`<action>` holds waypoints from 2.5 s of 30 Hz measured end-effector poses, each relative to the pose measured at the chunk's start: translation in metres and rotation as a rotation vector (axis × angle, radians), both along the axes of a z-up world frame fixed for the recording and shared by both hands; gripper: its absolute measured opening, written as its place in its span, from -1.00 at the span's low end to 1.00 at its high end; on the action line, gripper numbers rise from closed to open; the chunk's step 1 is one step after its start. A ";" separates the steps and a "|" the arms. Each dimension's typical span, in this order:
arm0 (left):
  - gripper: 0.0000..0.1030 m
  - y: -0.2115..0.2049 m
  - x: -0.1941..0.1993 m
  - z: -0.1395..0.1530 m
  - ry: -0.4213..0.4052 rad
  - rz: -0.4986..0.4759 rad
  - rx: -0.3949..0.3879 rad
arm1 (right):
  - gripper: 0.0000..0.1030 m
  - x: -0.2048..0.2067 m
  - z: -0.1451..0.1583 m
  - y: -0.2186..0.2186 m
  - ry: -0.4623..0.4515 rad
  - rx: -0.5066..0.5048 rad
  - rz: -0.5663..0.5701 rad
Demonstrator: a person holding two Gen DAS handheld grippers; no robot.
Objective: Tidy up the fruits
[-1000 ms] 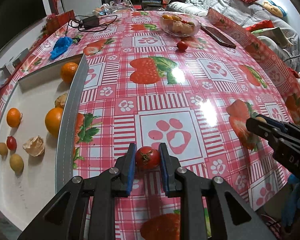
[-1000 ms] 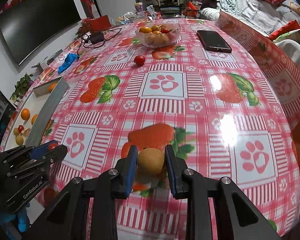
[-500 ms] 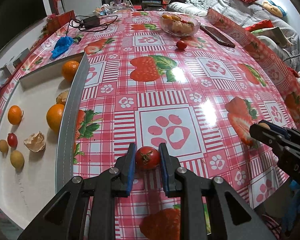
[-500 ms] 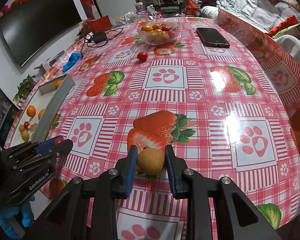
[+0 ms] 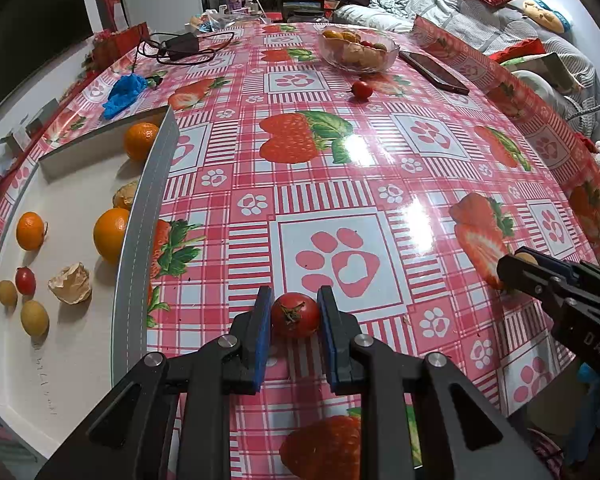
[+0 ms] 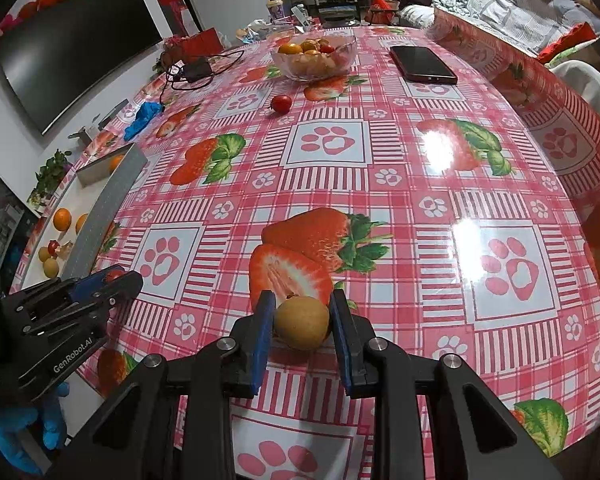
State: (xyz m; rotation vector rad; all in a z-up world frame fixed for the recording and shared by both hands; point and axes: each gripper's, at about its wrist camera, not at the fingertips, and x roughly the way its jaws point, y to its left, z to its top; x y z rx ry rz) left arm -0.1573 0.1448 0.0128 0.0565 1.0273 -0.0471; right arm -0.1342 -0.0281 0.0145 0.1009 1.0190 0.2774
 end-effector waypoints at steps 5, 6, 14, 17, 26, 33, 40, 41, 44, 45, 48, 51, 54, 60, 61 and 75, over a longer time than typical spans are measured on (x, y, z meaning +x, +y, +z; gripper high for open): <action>-0.53 0.000 0.000 0.000 0.000 0.000 0.001 | -0.43 0.000 0.000 -0.001 0.000 0.003 -0.001; -0.53 0.000 0.000 0.000 0.001 0.000 0.001 | -0.43 0.000 0.000 -0.001 0.001 0.007 -0.002; -0.53 0.001 0.000 0.000 0.002 -0.002 -0.009 | -0.43 0.000 0.000 -0.006 0.012 0.040 -0.009; -0.53 0.004 0.000 0.001 0.009 0.000 -0.033 | -0.43 0.000 -0.001 -0.009 0.020 0.055 -0.012; -0.53 0.013 -0.005 0.005 0.026 0.001 -0.099 | -0.43 -0.002 0.000 -0.020 0.034 0.090 -0.039; -0.53 0.007 -0.012 0.017 0.013 -0.032 -0.121 | -0.43 -0.003 0.000 -0.025 0.043 0.098 -0.049; -0.53 0.006 -0.018 0.026 -0.005 -0.077 -0.134 | -0.43 -0.003 0.002 -0.024 0.057 0.102 -0.057; -0.53 0.007 -0.019 0.028 -0.010 -0.077 -0.138 | -0.43 -0.003 0.003 -0.023 0.058 0.101 -0.056; -0.53 0.016 -0.022 0.036 -0.032 -0.071 -0.146 | -0.43 -0.001 0.006 -0.018 0.062 0.096 -0.048; -0.53 0.020 -0.023 0.039 -0.041 -0.065 -0.152 | -0.43 -0.001 0.008 -0.015 0.062 0.092 -0.043; -0.53 0.035 -0.024 0.046 -0.059 -0.040 -0.168 | -0.43 0.001 0.013 -0.005 0.054 0.076 -0.025; -0.53 0.054 -0.025 0.051 -0.073 -0.004 -0.183 | -0.43 0.003 0.020 0.007 0.046 0.065 -0.003; -0.53 0.074 -0.027 0.056 -0.089 0.032 -0.194 | -0.43 0.006 0.029 0.020 0.038 0.064 0.022; -0.53 0.120 -0.033 0.062 -0.121 0.124 -0.202 | -0.43 0.013 0.042 0.056 0.025 0.050 0.085; -0.53 0.126 -0.034 0.063 -0.122 0.137 -0.200 | -0.43 0.014 0.043 0.061 0.026 0.050 0.095; -0.53 0.185 -0.061 0.044 -0.085 0.262 -0.172 | -0.43 0.021 0.053 0.192 0.023 0.038 0.364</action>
